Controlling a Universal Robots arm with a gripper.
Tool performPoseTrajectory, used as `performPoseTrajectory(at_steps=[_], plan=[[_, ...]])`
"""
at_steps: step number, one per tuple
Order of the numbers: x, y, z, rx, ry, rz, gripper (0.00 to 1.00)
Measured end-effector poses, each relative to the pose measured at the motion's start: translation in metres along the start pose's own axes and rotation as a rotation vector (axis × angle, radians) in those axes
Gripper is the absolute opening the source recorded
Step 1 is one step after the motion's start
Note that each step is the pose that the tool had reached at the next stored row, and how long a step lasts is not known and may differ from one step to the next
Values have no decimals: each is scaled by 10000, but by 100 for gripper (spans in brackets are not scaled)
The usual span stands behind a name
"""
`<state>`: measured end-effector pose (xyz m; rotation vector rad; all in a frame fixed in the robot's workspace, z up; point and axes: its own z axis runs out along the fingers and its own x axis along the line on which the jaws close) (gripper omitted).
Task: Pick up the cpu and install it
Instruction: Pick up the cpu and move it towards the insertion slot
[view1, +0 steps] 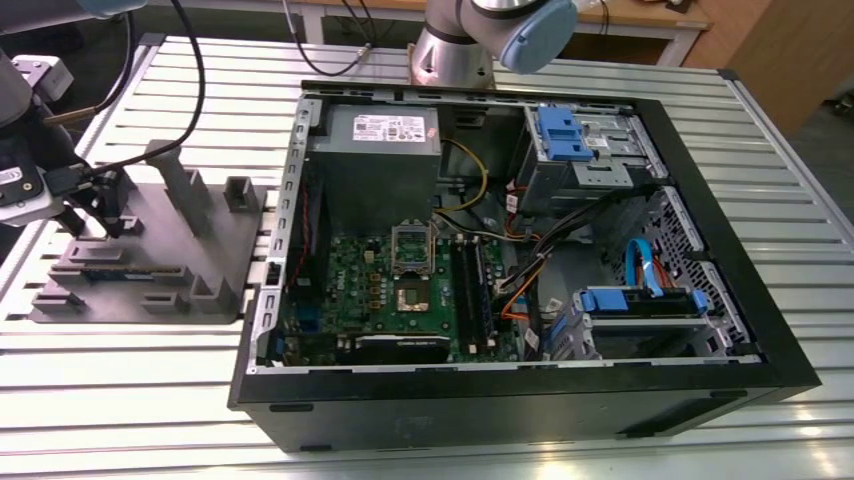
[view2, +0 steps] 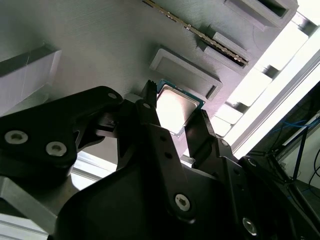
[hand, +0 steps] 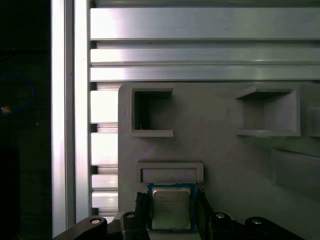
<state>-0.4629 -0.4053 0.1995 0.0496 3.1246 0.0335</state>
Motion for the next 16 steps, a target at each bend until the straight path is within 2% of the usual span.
performPoseTrajectory(at_steps=[6,9,16], plan=[[0,0,-1,0,1,0,47],[-1,1,-32,0,1,0,47],[-1,1,-40,0,1,0,47]])
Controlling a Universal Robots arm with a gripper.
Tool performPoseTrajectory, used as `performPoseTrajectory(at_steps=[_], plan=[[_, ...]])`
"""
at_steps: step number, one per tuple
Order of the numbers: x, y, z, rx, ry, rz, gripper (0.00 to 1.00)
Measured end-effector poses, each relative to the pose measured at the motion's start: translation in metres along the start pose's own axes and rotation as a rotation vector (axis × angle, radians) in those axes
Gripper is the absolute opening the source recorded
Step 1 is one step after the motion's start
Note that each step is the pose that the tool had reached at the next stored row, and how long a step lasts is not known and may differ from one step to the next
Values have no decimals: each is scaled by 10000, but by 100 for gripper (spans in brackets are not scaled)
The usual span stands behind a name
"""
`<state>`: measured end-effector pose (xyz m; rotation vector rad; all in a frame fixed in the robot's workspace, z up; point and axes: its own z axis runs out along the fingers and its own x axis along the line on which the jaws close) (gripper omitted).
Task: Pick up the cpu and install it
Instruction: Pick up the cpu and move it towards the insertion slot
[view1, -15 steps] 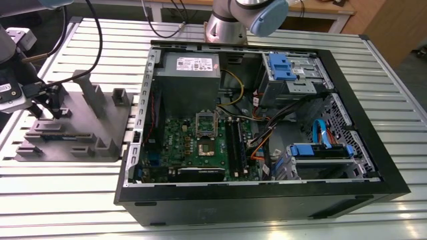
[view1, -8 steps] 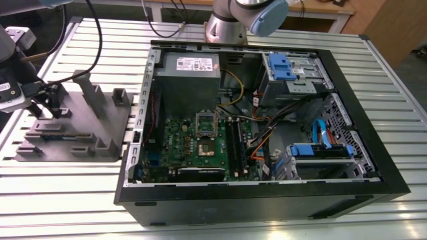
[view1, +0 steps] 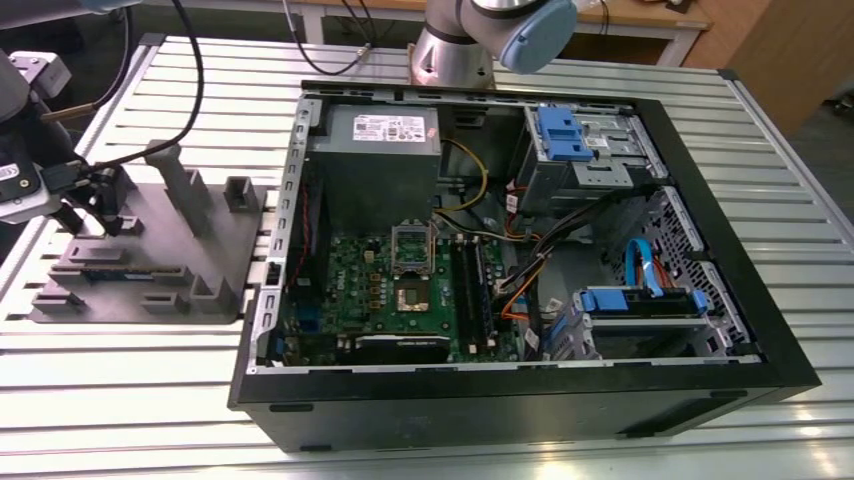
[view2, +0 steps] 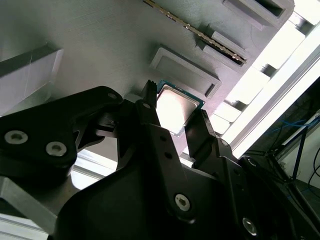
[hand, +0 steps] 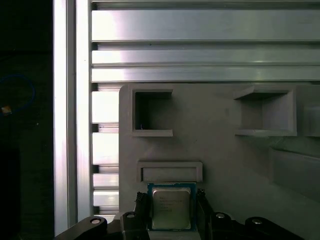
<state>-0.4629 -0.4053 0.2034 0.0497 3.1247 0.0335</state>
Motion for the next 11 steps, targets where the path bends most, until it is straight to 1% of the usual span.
performPoseTrajectory(at_steps=[11], plan=[[-1,1,-34,0,0,0,47]])
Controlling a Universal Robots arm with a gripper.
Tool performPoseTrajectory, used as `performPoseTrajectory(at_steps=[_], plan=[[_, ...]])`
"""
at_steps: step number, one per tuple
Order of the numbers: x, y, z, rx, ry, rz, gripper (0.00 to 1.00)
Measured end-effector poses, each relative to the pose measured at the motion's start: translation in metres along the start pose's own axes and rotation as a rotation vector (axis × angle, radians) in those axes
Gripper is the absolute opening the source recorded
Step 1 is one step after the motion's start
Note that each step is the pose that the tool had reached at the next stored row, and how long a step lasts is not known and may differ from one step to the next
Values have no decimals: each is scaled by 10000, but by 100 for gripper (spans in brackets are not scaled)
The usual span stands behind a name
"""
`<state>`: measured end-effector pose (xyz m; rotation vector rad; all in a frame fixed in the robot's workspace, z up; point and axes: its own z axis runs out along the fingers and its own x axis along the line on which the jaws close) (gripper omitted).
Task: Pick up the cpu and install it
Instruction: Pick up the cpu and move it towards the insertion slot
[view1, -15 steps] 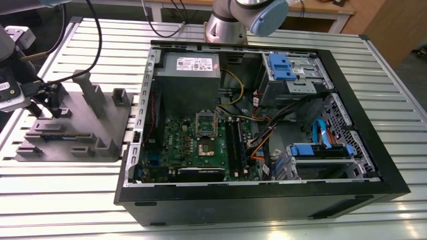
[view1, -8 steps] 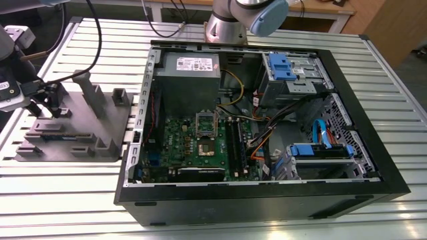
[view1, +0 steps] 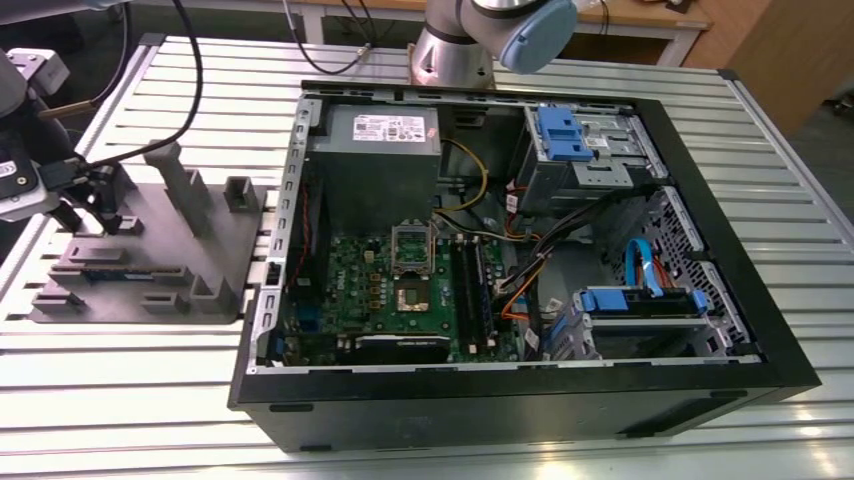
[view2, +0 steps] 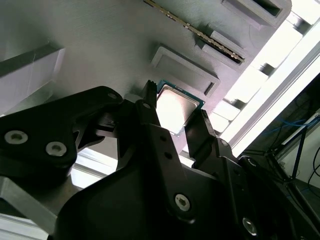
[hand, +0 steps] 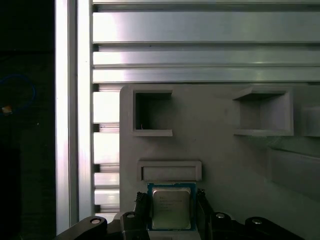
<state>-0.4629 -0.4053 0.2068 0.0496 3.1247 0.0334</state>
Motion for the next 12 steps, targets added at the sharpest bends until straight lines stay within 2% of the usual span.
performPoseTrajectory(at_steps=[12], plan=[[0,1,-28,0,0,0,47]])
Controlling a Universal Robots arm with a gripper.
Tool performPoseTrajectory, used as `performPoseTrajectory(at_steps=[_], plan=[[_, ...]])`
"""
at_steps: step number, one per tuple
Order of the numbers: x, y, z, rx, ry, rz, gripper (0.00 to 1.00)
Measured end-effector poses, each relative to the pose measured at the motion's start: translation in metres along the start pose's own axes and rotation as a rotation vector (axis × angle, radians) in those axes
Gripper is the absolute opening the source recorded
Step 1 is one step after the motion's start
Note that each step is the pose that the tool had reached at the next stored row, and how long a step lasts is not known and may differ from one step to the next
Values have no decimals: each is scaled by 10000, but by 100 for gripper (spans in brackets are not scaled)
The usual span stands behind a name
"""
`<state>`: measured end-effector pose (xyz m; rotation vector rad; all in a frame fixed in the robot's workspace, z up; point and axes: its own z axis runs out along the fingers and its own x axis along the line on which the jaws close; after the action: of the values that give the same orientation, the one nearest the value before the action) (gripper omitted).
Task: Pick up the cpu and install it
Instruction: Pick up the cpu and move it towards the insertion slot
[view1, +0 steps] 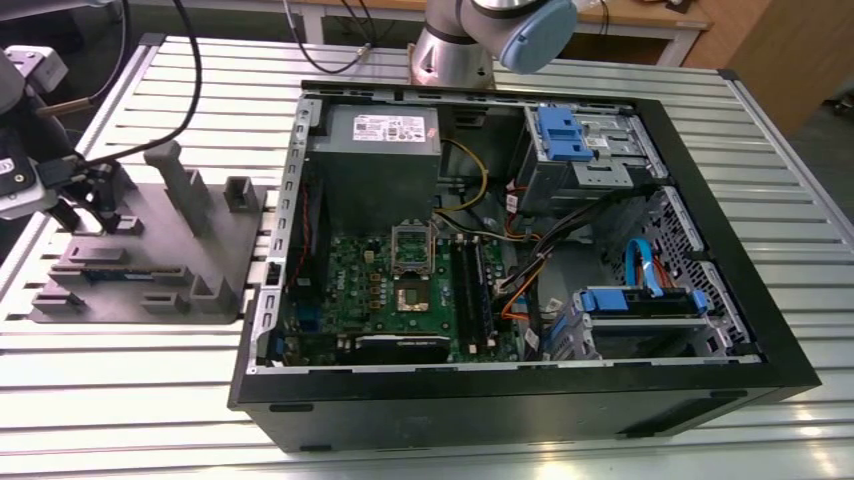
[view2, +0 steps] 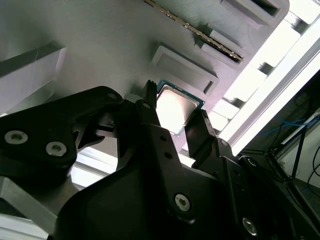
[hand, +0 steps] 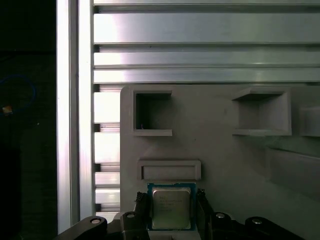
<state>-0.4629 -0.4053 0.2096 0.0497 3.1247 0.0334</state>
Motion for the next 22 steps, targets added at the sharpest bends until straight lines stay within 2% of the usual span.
performPoseTrajectory(at_steps=[22], plan=[[-2,3,-127,0,0,0,47]])
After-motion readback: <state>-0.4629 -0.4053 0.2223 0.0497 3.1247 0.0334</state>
